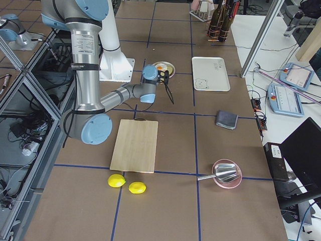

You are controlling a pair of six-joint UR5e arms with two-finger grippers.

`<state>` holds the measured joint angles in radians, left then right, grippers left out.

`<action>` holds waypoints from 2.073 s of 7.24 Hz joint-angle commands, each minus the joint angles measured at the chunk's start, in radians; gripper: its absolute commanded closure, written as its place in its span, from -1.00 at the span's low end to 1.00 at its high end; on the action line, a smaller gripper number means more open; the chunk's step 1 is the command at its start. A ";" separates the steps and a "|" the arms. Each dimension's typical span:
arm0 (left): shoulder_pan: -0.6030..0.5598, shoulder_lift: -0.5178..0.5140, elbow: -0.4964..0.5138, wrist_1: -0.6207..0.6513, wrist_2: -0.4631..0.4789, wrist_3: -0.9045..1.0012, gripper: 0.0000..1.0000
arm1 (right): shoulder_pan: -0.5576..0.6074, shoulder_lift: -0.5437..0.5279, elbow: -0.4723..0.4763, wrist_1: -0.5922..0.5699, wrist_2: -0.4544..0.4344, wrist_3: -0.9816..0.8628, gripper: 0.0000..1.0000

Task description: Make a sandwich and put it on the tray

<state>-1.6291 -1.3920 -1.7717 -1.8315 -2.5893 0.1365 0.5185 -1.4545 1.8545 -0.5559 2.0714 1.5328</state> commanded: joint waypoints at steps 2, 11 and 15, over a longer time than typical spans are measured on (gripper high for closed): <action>0.000 0.001 0.003 0.000 0.000 0.000 -1.00 | -0.107 0.257 -0.026 -0.319 -0.125 0.024 1.00; 0.000 0.001 0.006 0.002 0.000 -0.002 -1.00 | -0.084 0.370 -0.179 -0.413 -0.160 0.007 0.38; 0.118 -0.004 0.005 -0.181 -0.129 -0.390 -1.00 | -0.016 0.343 -0.090 -0.455 -0.125 0.020 -1.00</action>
<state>-1.5689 -1.3948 -1.7658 -1.9111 -2.6792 -0.1188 0.4632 -1.0921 1.7111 -0.9801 1.9270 1.5519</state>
